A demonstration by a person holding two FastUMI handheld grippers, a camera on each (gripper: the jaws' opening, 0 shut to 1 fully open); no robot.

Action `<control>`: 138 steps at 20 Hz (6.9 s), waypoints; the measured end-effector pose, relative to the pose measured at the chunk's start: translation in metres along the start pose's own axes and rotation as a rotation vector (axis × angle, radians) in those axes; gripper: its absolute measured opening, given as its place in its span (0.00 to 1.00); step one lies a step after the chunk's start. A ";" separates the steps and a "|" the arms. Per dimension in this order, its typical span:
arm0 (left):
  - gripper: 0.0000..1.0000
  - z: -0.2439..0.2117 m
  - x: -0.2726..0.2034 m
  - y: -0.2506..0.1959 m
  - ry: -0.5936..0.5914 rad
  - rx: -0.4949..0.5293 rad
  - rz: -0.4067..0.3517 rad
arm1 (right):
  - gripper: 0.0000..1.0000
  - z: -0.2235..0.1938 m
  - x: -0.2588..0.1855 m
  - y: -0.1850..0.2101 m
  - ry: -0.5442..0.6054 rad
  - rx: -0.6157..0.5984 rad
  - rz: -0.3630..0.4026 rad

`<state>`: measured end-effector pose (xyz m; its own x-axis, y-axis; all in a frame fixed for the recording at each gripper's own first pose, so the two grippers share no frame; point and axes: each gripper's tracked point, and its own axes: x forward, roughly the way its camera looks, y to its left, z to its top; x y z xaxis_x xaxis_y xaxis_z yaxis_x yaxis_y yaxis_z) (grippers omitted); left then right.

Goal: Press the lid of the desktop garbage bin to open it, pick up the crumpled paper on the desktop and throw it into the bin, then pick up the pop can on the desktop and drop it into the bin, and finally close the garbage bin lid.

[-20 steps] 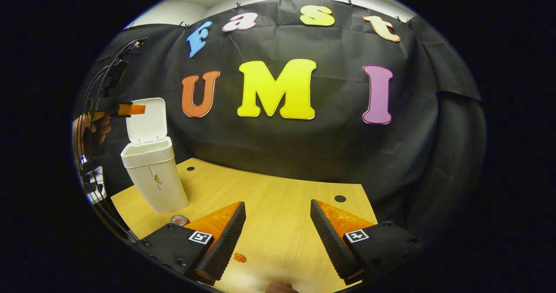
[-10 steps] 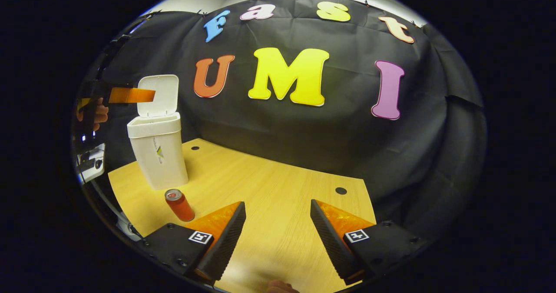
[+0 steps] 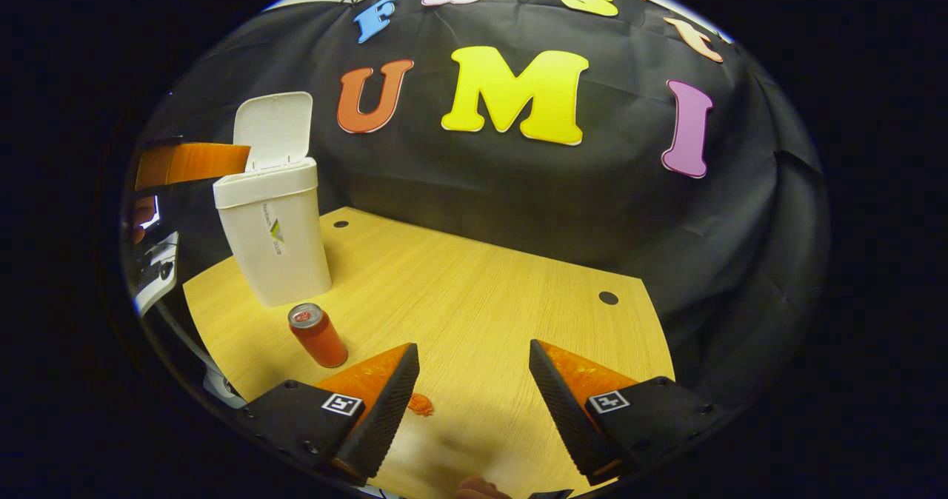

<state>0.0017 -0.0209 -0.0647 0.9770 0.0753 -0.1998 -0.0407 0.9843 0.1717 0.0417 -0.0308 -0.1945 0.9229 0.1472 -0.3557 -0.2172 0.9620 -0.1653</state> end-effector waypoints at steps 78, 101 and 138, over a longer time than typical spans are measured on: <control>0.99 -0.102 -0.016 0.049 0.194 -0.125 -0.112 | 0.17 0.242 0.053 0.190 0.043 -0.016 0.298; 0.99 -0.139 -0.011 0.109 0.199 -0.153 -0.082 | 0.27 0.219 0.131 0.428 0.203 -0.109 0.547; 0.99 -0.186 0.031 -0.047 0.270 -0.022 -0.335 | 0.95 0.158 -0.031 0.042 -0.008 0.156 0.022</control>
<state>-0.0047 -0.0349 -0.2580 0.8473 -0.2135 -0.4863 0.2624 0.9644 0.0338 0.0539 0.0414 -0.0449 0.9213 0.1695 -0.3499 -0.1856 0.9825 -0.0129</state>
